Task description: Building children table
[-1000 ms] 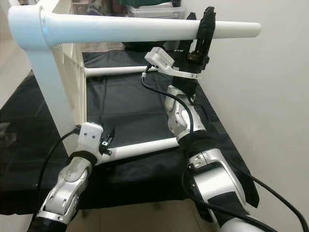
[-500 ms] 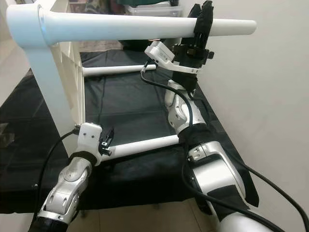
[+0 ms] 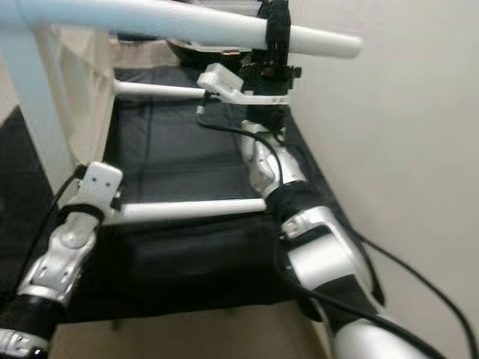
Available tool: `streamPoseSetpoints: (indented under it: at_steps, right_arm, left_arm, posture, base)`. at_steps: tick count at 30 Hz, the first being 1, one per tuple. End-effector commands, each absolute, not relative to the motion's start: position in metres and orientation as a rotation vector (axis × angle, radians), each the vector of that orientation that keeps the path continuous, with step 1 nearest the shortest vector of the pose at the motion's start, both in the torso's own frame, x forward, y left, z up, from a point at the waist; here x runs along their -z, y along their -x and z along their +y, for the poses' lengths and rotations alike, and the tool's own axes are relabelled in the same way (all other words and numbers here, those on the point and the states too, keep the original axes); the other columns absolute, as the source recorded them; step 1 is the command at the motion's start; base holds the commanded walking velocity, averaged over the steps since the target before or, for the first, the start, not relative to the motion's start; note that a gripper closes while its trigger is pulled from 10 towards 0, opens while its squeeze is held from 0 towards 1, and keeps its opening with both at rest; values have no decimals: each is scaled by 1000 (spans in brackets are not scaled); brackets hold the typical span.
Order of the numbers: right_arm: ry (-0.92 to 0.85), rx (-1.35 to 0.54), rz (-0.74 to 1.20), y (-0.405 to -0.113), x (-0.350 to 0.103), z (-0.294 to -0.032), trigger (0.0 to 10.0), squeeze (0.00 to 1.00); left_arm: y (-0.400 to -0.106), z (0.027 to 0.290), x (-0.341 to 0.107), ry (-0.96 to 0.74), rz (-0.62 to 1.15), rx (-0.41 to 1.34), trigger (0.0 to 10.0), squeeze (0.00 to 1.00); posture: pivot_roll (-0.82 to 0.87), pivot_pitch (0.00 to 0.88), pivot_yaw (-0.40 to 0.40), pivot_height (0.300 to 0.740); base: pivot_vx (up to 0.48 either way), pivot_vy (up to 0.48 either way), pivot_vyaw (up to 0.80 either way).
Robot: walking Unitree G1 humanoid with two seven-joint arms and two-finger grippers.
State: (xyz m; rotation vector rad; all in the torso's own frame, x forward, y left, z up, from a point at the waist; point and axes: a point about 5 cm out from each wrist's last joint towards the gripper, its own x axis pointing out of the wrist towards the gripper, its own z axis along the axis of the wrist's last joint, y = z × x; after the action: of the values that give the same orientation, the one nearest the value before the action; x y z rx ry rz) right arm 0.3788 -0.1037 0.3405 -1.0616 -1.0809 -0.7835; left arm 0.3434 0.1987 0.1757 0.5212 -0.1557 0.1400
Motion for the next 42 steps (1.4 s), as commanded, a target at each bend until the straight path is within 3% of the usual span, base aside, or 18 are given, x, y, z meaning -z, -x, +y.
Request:
streamPoseSetpoints:
  at_steps: [1, 3, 8, 12, 17, 20, 25, 28, 35, 40, 42]
  right_arm:
    - [959, 898, -928, -384, -338, -141, 0, 0]
    - [941, 883, -887, -387, -336, -142, 0, 0]
    - [916, 878, -855, -389, -336, -144, 0, 0]
    - [786, 879, -730, -395, -338, -158, 0, 0]
    - [682, 871, -635, -398, -336, -168, 0, 0]
    - [418, 815, -317, -408, -304, -185, 0, 0]
    - [235, 774, -119, -411, -274, -188, 0, 0]
    - [-11, 766, 159, -407, -221, -185, 0, 0]
    - [-108, 747, 275, -404, -198, -178, 0, 0]
    - [-203, 706, 381, -400, -178, -162, 0, 0]
    - [-203, 706, 381, -400, -178, -162, 0, 0]
  left_arm:
    - [-331, 267, -168, -593, -40, -412, 10000, 0]
    - [-332, 289, -190, -726, -63, -462, 10000, 0]
    - [-333, 309, -208, -820, -64, -497, 10000, 0]
    - [-333, 354, -261, -910, -117, -593, 10000, 0]
    - [-336, 357, -286, -952, -162, -578, 10000, 0]
    - [-344, 344, -331, -1068, -276, -527, 10000, 0]
    - [-350, 334, -350, -1108, -329, -493, 10000, 0]
    - [-361, 308, -375, -1192, -437, -425, 10000, 0]
    - [-371, 283, -386, -1230, -497, -342, 10000, 0]
    - [-388, 233, -367, -1192, -556, -115, 10000, 0]
    - [-388, 233, -367, -1192, -556, -115, 10000, 0]
  posture:
    - [120, 100, -27, 740]
    - [124, 95, -27, 740]
    - [135, 88, -29, 740]
    - [148, 75, -23, 740]
    - [154, 72, -25, 740]
    - [171, 68, -25, 740]
    - [177, 67, -21, 740]
    - [181, 70, -17, 740]
    - [181, 71, -9, 740]
    - [179, 70, -5, 740]
    - [179, 70, -5, 740]
  base:
    - [0, 0, 0]
    - [0, 0, 0]
    - [0, 0, 0]
    - [0, 0, 0]
    - [0, 0, 0]
    - [0, 0, 0]
    - [0, 0, 0]
    - [0, 0, 0]
    - [0, 0, 0]
    - [0, 0, 0]
    - [0, 0, 0]
